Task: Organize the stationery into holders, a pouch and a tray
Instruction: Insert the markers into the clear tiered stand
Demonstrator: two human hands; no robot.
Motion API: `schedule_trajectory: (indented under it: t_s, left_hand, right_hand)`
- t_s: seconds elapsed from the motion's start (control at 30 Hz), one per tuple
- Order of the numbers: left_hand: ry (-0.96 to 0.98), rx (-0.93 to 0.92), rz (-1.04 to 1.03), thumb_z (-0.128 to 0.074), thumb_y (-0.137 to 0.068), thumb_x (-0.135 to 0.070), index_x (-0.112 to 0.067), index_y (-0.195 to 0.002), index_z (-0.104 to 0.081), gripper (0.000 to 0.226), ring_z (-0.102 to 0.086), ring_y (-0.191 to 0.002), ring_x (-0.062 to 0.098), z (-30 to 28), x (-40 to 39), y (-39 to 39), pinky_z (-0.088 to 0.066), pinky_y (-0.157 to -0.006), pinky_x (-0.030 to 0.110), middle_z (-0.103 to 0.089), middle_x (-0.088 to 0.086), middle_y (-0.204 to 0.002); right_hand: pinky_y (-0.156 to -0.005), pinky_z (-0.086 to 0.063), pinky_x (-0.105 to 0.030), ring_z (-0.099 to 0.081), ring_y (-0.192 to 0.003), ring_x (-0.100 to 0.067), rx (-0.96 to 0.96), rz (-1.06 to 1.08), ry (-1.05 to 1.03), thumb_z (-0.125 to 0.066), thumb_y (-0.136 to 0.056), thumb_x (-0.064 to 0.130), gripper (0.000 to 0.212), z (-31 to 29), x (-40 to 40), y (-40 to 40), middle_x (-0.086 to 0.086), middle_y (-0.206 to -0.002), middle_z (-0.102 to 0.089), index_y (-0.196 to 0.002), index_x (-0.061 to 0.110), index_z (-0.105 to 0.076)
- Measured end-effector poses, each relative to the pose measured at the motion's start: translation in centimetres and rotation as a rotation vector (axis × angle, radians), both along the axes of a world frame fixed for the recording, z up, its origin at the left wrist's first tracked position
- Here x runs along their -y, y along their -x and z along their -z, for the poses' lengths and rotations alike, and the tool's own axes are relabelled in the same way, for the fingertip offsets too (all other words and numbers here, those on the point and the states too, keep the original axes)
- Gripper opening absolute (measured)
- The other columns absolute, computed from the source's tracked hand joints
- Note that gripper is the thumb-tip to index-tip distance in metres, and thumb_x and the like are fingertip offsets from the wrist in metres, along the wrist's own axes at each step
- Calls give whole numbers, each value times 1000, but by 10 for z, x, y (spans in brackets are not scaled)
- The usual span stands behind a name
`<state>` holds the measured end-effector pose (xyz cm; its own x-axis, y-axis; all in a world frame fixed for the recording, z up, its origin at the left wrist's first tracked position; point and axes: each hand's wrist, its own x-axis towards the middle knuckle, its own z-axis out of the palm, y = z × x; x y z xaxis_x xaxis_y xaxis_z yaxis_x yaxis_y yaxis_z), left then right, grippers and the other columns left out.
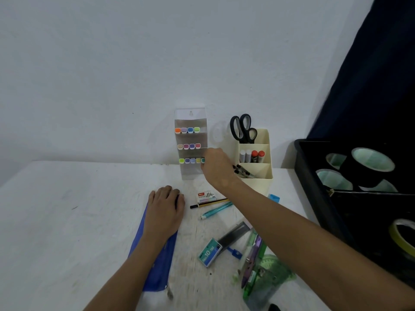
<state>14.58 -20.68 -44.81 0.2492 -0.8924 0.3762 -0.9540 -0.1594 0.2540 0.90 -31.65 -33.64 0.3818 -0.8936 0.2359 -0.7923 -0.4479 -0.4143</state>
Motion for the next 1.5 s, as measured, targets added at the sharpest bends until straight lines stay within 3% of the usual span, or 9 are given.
schedule_trajectory:
  t_s: [0.17, 0.77, 0.87, 1.03, 1.1, 1.2, 1.3, 1.4, 1.5]
  left_hand:
    - [12, -17, -6, -29, -94, -39, -18, -94, -63, 40, -54, -100, 18, 1, 1, 0, -34, -99, 38, -61, -3, -101]
    - [11, -60, 9, -29, -94, -41, -17, -95, -64, 43, -55, -101, 18, -3, -1, 2, -34, -102, 40, -62, -2, -102]
    - [6, -80, -5, -31, -92, -41, -17, -92, -65, 41, -56, -96, 18, -6, 0, 2, -36, -98, 40, -62, -3, -98]
    - [-32, -240, 8, -41, -90, -37, -11, -91, -69, 38, -60, -86, 23, -16, 4, -2, -42, -81, 37, -64, 2, -91]
    - [-24, -325, 3, -49, -94, -27, -4, -104, -69, 32, -61, -99, 30, -27, 4, -4, -45, -87, 39, -66, 12, -106]
    - [38, -350, -111, -57, -93, -19, -1, -119, -63, 32, -53, -118, 34, -43, -11, -5, -41, -101, 40, -54, 20, -130]
    - [-26, -386, -238, -55, -91, -21, -5, -124, -59, 37, -52, -113, 36, -51, -37, -6, -41, -98, 42, -52, 22, -125]
    - [-204, -456, -355, -56, -86, -31, -9, -121, -57, 41, -56, -99, 35, -47, -63, -9, -47, -87, 42, -57, 21, -110]
    - [-256, -539, -376, -59, -86, -39, -9, -129, -51, 52, -62, -93, 31, -45, -80, -5, -49, -77, 37, -63, 16, -107]
  right_hand:
    - [-73, -52, -30, -64, -88, -26, 18, 53, -33, -52, -94, 9, 17, 8, 5, -7, -13, -102, -66, -104, 7, -66]
    - [-78, -51, -32, -62, -95, -28, 22, -9, -49, -56, -92, 12, 21, 14, 0, -2, -14, -107, -63, -112, 7, -60]
    - [-76, -48, -31, -58, -98, -27, 75, -47, -50, -56, -89, 13, 27, 11, -14, 4, -14, -107, -63, -115, 7, -59]
    - [-90, -48, -32, -59, -108, -26, 106, -147, -212, -61, -87, 15, 34, 1, -53, 16, -14, -122, -60, -119, 2, -61]
    - [-84, -54, -33, -65, -96, -25, 58, -193, -330, -64, -85, 17, 31, 6, -72, 16, -14, -115, -64, -112, 1, -66]
    - [-64, -53, -31, -64, -82, -26, -6, -248, -448, -65, -84, 13, 19, 15, -97, 11, -12, -85, -64, -88, -6, -65]
    - [-36, -38, -16, -53, -59, -21, -17, -252, -509, -62, -86, 11, 19, 22, -113, 6, -5, -65, -49, -70, 4, -52]
    - [-42, -47, -23, -52, -47, -20, -15, -210, -644, -58, -87, 8, 23, 27, -121, -3, -7, -58, -51, -66, 8, -48]
    - [-59, -55, -35, -63, -66, -28, 20, -206, -701, -59, -85, 8, 7, 29, -126, -10, -14, -71, -60, -82, 2, -57]
